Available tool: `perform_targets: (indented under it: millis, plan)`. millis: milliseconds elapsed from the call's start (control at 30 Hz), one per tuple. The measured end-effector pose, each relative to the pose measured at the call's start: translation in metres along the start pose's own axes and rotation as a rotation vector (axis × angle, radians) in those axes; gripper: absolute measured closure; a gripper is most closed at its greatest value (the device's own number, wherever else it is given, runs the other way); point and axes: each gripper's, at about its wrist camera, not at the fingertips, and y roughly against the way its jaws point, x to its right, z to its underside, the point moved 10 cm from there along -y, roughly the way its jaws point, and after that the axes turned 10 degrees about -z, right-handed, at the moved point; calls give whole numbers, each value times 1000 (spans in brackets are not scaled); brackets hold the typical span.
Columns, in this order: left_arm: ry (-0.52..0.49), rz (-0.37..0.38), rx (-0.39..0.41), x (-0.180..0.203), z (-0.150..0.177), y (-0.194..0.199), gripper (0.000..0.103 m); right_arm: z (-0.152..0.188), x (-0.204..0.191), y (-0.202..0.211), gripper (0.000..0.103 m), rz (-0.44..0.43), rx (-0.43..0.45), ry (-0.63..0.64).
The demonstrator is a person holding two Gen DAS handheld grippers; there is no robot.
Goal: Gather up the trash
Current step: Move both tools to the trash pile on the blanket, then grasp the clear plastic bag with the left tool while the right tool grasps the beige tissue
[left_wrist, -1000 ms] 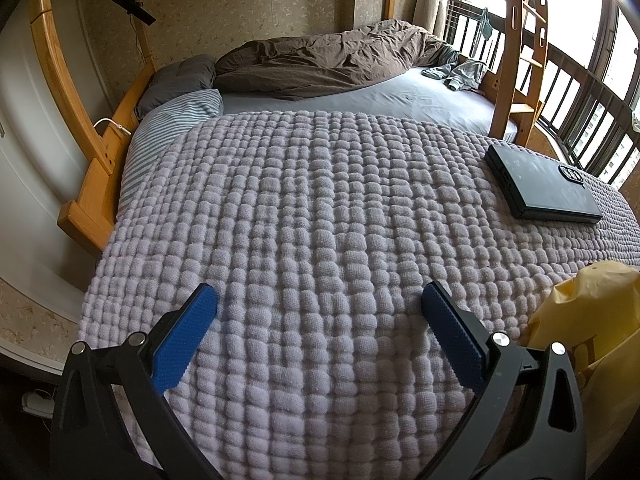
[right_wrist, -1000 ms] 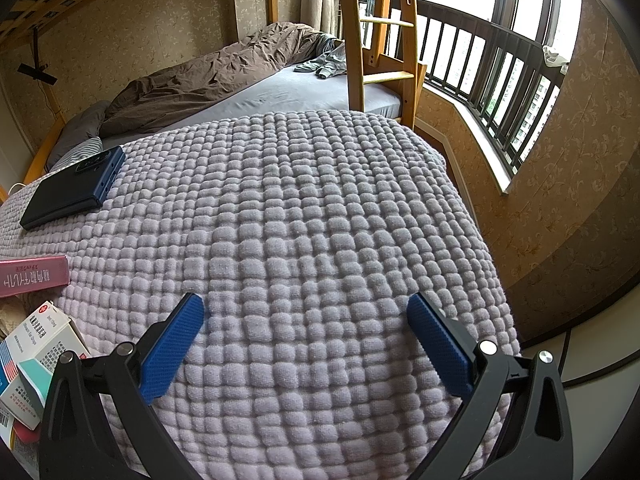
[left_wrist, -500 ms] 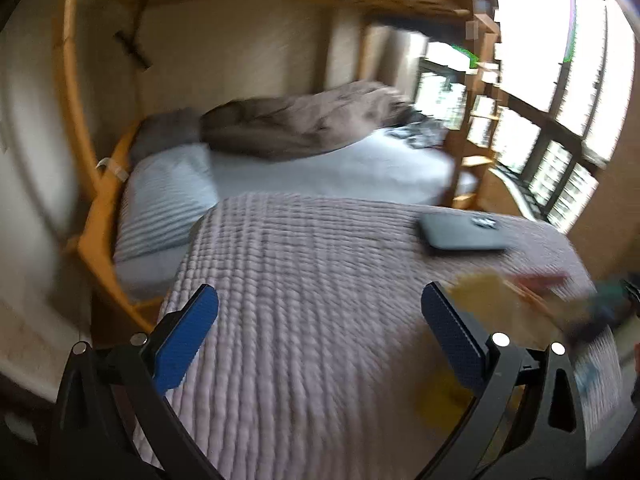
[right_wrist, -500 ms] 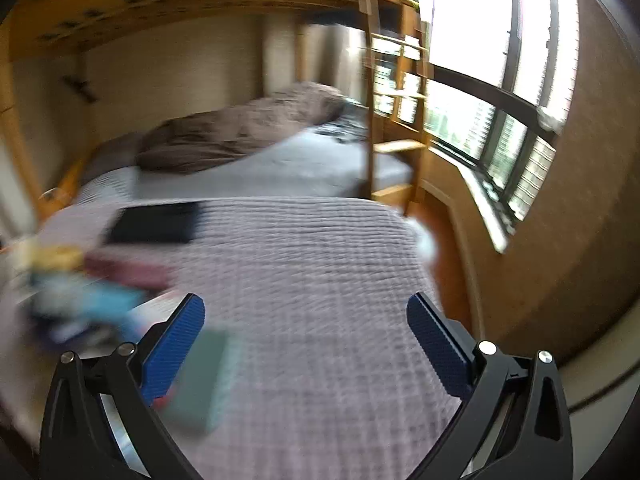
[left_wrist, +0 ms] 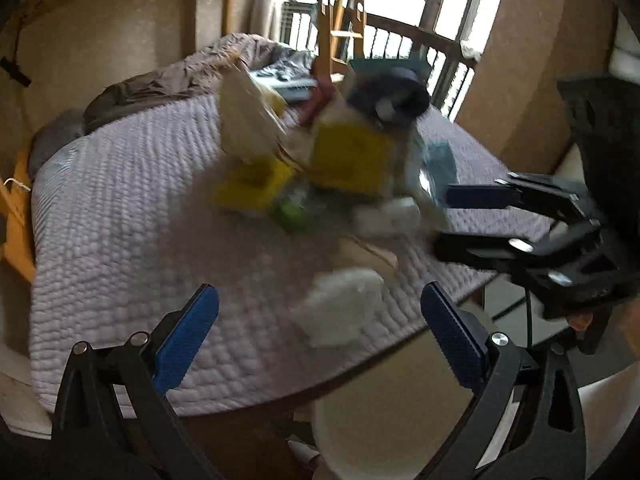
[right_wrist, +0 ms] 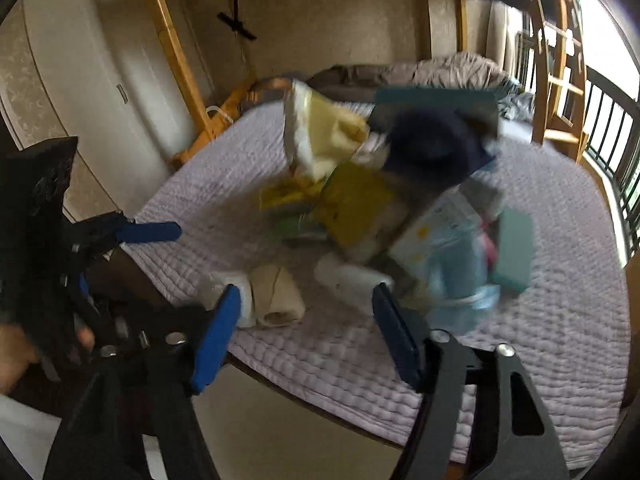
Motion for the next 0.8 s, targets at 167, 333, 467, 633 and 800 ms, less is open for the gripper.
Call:
perform_targets:
  millis: [167, 333, 467, 633, 800]
  plan:
    - [-8, -14, -3, 10, 5, -19, 11, 9, -7, -32, 57, -9, -57, -6]
    - [-1, -2, -10, 14, 7, -34, 25, 8, -8, -44, 57, -52, -70, -37]
    - [-44, 0, -17, 18, 10, -37, 33, 9, -15, -50, 57, -81, -97, -27]
    - [-64, 26, -30, 19, 13, -39, 44, 10, -22, -68, 59, -120, -122, -49]
    - [-70, 27, -36, 17, 19, -35, 48, 13, -19, -80, 62, -144, -133, -88]
